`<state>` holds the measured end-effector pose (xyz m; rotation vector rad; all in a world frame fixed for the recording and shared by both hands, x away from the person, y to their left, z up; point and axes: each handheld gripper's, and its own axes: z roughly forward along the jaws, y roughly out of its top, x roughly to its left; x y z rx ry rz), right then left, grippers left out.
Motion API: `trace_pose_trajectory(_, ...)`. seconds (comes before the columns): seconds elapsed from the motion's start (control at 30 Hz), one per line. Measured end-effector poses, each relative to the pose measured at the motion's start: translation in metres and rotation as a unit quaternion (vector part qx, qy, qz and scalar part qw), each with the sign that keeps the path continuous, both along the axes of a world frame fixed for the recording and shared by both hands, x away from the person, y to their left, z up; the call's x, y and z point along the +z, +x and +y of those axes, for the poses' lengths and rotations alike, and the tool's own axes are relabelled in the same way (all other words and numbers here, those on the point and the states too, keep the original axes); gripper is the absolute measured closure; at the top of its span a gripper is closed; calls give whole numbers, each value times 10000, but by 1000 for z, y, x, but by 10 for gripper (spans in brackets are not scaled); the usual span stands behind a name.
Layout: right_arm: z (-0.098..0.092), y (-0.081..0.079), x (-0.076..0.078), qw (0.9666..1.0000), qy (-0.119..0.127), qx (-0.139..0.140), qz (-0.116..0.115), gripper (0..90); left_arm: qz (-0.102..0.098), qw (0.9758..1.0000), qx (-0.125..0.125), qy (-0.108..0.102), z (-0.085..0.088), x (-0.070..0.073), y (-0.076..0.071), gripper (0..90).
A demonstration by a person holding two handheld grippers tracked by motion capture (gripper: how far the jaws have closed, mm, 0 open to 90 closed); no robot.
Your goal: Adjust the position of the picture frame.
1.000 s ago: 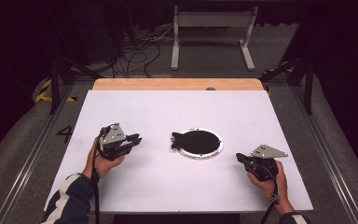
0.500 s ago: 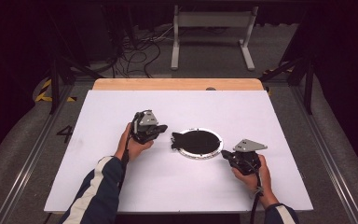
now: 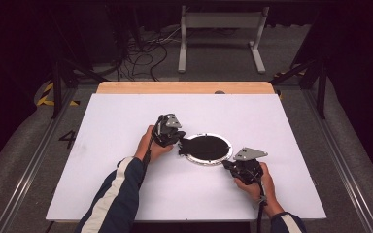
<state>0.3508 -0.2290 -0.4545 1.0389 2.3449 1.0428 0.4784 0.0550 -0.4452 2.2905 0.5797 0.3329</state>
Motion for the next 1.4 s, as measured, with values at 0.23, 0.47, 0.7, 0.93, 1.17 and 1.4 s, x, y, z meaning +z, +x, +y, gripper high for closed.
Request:
trace_pose_trajectory(0.23,1,2,-4,10000,-12,-37,91,900,-71,9992,-169,356,-5,5,-2,891)
trace_pose_trajectory(0.47,2,1,-4,9999,-57,-48,67,900,-224,9974,-75,679,-19,1,6,883)
trace_pose_trajectory(0.7,2,1,-4,9999,-44,-80,71,900,155,9979,-247,579,-19,-4,12,899)
trace_pose_trajectory(0.93,3,0,-4,9999,-51,-113,63,900,281,9967,-471,591,-14,-3,6,898)
trace_pose_trajectory(1.17,3,0,-5,9999,-46,-143,60,900,333,9948,-610,750,-6,-1,-6,899)
trace_pose_trajectory(1.4,5,3,-4,9998,-82,-192,52,900,354,9947,-643,719,0,-2,-17,900)
